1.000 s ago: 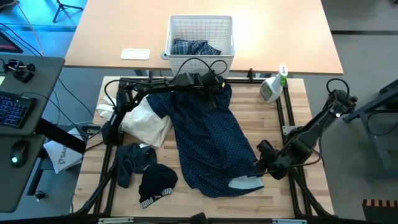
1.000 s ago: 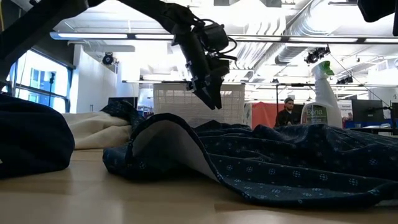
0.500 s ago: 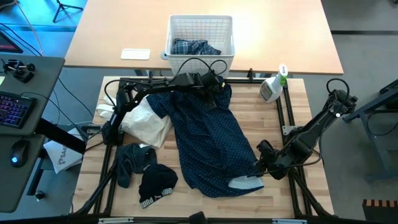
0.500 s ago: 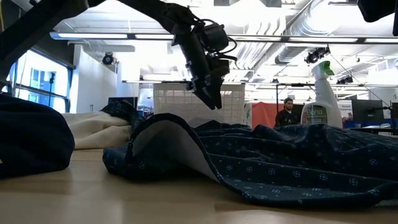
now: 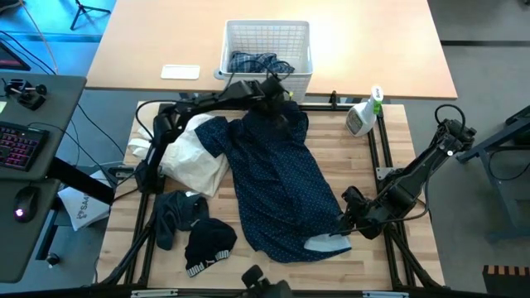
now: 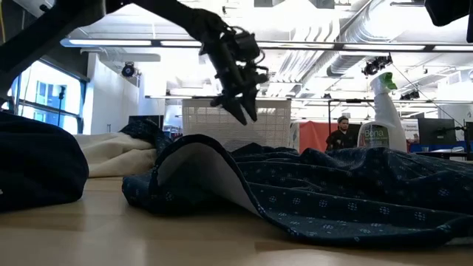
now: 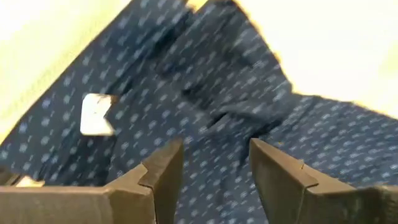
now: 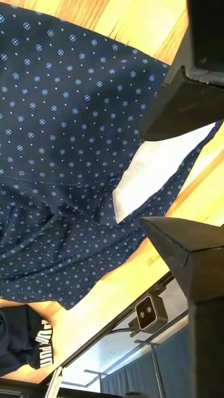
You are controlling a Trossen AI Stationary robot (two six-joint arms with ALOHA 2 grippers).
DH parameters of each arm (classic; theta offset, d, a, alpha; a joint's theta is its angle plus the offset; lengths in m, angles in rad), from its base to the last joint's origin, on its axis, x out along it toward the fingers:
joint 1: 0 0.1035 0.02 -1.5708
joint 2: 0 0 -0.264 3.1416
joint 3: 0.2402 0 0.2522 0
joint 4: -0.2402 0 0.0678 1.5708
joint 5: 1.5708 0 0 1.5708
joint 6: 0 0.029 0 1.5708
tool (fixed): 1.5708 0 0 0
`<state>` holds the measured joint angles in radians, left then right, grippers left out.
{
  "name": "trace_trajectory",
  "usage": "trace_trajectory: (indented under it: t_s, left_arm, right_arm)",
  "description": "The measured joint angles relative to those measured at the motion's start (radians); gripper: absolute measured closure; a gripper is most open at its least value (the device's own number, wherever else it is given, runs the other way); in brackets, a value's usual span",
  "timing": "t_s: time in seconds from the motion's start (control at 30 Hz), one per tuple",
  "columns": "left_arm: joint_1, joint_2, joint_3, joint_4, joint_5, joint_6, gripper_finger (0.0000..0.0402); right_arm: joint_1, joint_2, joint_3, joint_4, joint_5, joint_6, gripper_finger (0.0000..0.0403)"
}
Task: Fold laundry
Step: Fold the navy blue polo shirt
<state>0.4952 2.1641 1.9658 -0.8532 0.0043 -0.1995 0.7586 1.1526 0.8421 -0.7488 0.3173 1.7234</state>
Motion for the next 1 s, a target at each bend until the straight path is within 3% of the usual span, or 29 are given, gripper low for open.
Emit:
trace_trajectory:
  t_s: [0.17, 0.77, 0.9, 1.0]
  left_arm:
    - [0.026, 0.023, -0.001, 0.002, 0.034, -0.045, 0.0229]
    - [0.015, 0.147, -0.001, 0.094, 0.027, -0.138, 0.0231]
    - [0.005, 0.176, -0.001, 0.075, 0.024, -0.108, 0.0265]
    - [-0.002, 0.173, -0.002, 0.070, 0.020, -0.048, 0.0331]
  right_arm:
    - [-0.009, 0.000, 0.000, -0.008, 0.101, -0.087, 0.0197]
    - [-0.026, 0.000, 0.000, 0.021, 0.095, -0.082, 0.0197]
    - [-0.026, 0.000, 0.000, 0.020, 0.095, -0.082, 0.0197]
    - [-0.026, 0.000, 0.000, 0.022, 0.095, -0.078, 0.0197]
